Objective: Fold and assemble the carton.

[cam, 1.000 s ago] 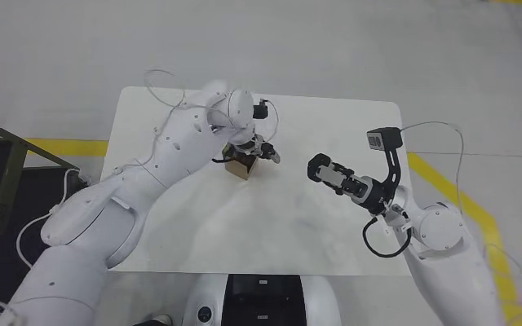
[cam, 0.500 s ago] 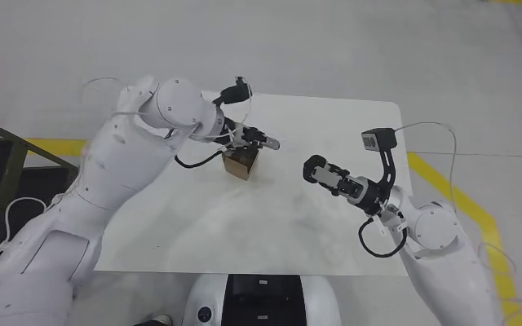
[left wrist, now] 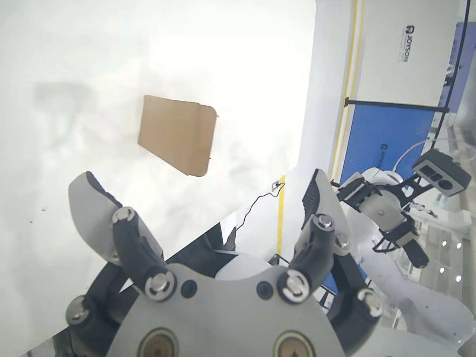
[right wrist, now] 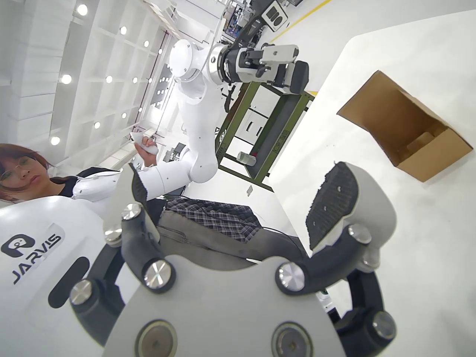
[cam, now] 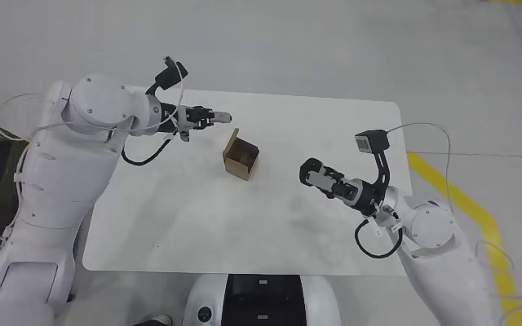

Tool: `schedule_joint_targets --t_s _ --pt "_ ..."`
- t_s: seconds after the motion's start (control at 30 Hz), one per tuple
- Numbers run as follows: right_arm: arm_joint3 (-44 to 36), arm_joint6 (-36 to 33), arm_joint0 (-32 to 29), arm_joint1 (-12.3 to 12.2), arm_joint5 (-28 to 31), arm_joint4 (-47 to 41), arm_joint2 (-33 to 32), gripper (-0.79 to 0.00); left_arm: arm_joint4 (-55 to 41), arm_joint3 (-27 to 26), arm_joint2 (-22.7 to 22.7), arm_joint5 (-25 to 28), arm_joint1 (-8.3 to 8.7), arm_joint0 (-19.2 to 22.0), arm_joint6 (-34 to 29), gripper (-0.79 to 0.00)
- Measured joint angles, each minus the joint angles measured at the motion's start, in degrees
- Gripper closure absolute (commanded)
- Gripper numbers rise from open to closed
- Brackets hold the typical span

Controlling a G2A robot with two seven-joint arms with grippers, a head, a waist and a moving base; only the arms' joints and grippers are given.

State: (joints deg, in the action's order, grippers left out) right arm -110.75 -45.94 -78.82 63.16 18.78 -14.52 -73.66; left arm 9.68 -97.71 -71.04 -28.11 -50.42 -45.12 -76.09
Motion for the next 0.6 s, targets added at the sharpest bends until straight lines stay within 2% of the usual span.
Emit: schedule_joint_targets --t_s 0.2,0.4,0.6 --pt "0.8 -0.4 0.7 0.0 0.8 0.4 0.7 -0.785 -2.3 3.9 -3.5 2.4 0.55 -1.8 3.0 -0.785" --pt "1.8 -1.5 2.3 -0.1 4.1 3.3 0.9 -0.785 -4.1 8.8 -2.4 5.8 0.27 0.6 4.6 -0.785" --pt "2.6 -1.0 2.3 -0.2 6.4 2.5 -0.3 -0.785 -4.3 9.1 -2.1 6.1 0.21 0.9 4.5 -0.785"
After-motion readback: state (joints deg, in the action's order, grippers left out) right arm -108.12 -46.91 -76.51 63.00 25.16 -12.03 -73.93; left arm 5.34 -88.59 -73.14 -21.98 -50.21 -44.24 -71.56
